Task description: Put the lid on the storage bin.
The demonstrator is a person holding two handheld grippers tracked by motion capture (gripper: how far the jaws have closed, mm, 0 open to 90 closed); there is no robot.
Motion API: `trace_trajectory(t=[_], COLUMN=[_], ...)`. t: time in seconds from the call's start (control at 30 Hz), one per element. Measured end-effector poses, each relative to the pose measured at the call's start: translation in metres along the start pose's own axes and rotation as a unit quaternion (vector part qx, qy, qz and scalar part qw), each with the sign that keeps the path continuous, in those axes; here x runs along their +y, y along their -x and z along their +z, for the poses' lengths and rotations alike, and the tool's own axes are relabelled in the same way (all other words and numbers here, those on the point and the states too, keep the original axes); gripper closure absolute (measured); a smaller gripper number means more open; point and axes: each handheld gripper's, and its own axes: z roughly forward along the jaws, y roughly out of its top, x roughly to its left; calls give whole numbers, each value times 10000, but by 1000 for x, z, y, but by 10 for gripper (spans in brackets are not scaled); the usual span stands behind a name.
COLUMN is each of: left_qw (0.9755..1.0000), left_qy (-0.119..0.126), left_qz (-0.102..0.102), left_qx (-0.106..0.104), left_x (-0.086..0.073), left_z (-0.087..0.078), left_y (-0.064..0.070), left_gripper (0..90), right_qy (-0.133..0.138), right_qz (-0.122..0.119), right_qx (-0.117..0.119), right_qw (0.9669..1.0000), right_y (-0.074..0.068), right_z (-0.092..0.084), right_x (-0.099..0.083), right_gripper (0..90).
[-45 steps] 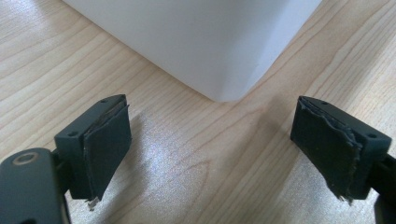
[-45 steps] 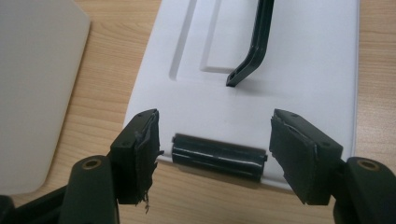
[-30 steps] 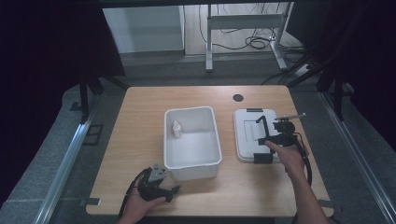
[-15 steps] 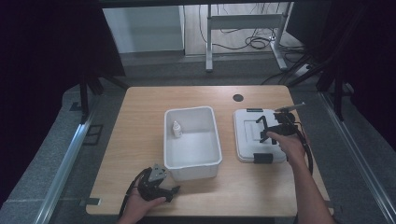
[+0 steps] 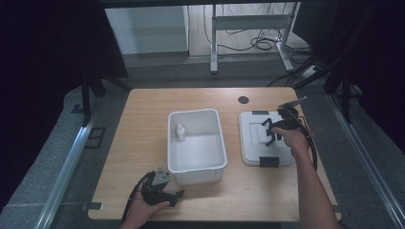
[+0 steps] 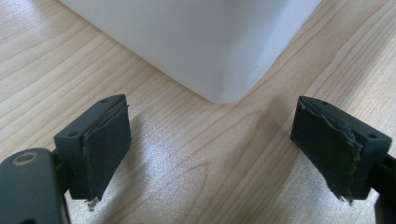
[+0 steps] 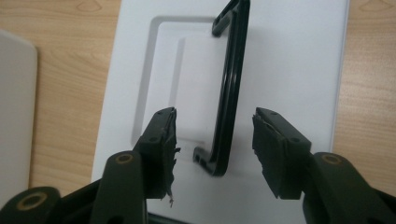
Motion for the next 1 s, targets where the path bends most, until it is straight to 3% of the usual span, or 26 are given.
trace_trajectory(t=[0.3, 0.5, 0.53, 0.63, 0.67, 1.0], left_qw=[10000, 10000, 10000, 10000, 10000, 10000], left_qy=[2, 7, 2, 2, 1, 0], left_qz=[3, 2, 4, 4, 5, 6], left_qx=[-1, -1, -1, -3, -3, -2], left_x=[0, 0, 0, 0, 0, 0], left_z=[0, 0, 0, 0, 0, 0], left_y=[0, 0, 0, 0, 0, 0], left_gripper=[123, 122, 123, 122, 122, 122], right_qy=[-254, -536, -630, -631, -604, -564], right_qz=[-86, 52, 75, 180, 328, 485], right_qx=[-16, -22, -58, -19, 134, 61], right_qw=[9996, 9985, 9980, 9978, 9975, 9972], right_y=[5, 8, 8, 8, 7, 2], right_z=[5, 18, 22, 25, 25, 21], right_x=[25, 30, 30, 31, 31, 30], right_gripper=[617, 699, 764, 826, 844, 855])
